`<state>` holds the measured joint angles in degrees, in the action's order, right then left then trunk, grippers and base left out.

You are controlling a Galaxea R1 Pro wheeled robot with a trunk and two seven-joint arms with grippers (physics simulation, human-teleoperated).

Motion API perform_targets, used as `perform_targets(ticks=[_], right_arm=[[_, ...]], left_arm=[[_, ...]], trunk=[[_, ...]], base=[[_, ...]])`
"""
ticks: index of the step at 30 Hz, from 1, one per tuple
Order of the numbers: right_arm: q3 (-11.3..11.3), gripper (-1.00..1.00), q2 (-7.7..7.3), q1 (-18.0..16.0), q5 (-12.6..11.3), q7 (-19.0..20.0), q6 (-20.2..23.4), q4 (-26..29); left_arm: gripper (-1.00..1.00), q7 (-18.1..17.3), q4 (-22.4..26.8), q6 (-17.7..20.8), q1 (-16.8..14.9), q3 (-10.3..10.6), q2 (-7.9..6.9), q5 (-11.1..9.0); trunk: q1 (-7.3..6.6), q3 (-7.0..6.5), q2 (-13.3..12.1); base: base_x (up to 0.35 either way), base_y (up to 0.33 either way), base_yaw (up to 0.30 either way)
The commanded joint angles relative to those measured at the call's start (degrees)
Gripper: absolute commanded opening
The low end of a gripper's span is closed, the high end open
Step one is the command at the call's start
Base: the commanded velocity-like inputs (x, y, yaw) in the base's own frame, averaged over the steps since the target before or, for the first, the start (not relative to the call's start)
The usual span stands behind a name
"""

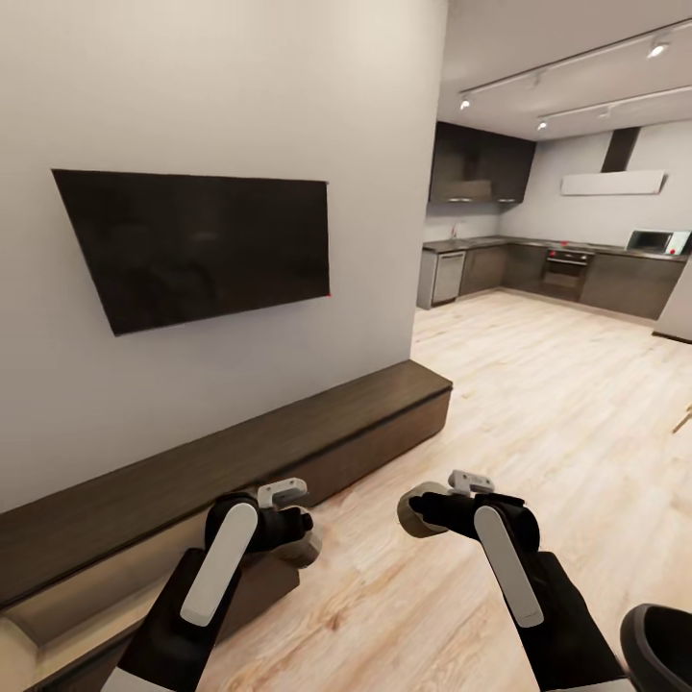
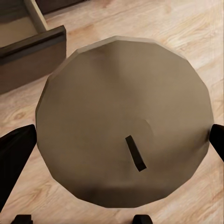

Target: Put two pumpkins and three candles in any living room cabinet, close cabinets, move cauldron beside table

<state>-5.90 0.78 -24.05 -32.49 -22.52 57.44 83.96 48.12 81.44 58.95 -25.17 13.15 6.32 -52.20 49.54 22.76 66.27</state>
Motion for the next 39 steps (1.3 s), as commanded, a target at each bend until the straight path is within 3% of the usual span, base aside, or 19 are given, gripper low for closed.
perform_targets(ticks=[1, 31, 39], right_arm=[[-0.01, -1.0, 0.0, -0.06, -0.65, -0.6, 0.12, 0.06], [0.25, -1.0, -0.08, -0.04, -0.81, -0.51, 0.18, 0.06], [0.49, -1.0, -0.08, -0.04, -0.91, -0.42, 0.22, 0.06]], left_arm=[[-1.0, 0.63, 0.03, 0.11, -0.06, 0.03, 0.01, -0.54], [-1.0, 0.67, 0.03, 0.02, -0.06, 0.04, 0.01, -0.54], [-1.0, 0.83, 0.03, 0.02, -0.05, 1.01, 0.01, -0.54]], trunk=[[0.0, -0.01, 0.04], [0.0, -2.42, 0.04], [0.0, -2.86, 0.04]], base=[[0.0, 0.0, 0.174], [-0.001, 0.0, 0.174], [-0.212, 0.0, 0.178]])
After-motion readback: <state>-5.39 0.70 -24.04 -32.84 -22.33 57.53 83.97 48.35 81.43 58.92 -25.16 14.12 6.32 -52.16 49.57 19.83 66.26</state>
